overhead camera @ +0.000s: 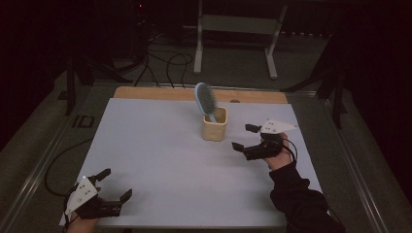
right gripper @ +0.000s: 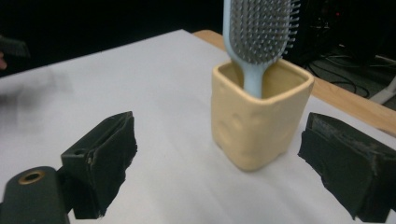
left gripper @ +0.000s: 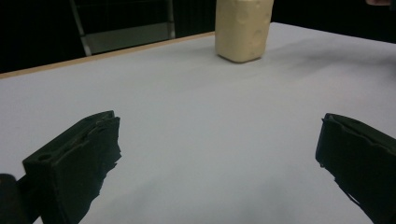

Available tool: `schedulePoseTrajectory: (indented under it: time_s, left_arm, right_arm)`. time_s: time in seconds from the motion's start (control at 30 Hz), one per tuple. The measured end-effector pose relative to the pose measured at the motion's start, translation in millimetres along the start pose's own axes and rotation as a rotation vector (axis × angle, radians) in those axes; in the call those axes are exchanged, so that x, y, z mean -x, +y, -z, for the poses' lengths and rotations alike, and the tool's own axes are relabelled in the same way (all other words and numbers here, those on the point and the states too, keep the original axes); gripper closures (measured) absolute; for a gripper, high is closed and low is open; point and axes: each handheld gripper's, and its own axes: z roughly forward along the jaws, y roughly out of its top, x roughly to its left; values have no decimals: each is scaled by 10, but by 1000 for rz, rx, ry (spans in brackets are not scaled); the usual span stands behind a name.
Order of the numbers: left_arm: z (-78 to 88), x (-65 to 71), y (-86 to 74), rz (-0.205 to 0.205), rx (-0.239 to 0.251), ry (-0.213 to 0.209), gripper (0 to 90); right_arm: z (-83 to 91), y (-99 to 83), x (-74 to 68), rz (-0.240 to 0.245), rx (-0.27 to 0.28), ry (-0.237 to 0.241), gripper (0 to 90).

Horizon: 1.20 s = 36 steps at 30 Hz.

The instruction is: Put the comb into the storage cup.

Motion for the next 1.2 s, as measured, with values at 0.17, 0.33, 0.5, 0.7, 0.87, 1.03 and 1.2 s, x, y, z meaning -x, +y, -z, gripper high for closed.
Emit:
schedulePoseTrajectory:
  time_s: [0.17,0.33,0.5,0.7,0.87,1.03,1.2]
  left_arm:
    - [-6,4,1,0,1,-1,0]
    - [-6,4,3,1,3,0,0]
    - [-12,4,3,0,2,-1,0]
    - [-15,5,4,-2,0,-1,0]
    - [-15,10,5,-2,1,-2,0]
    - [-16,9,4,-2,0,-3,0]
    - [-20,8,5,-6,-2,-4,0]
  right_arm:
    - [106,-110,-51,0,0,-1,97]
    - [184,-254,-90,-11,-14,-2,96]
    - [284,-387,-127,-16,-8,-10,95]
    - [393,-542,-197,-15,-10,-20,96]
    - [457,-646,-219,-25,-24,-20,95]
    - [528,-768,-253,-27,-37,-26,95]
    - [589,-895,-327,-12,-50,-37,96]
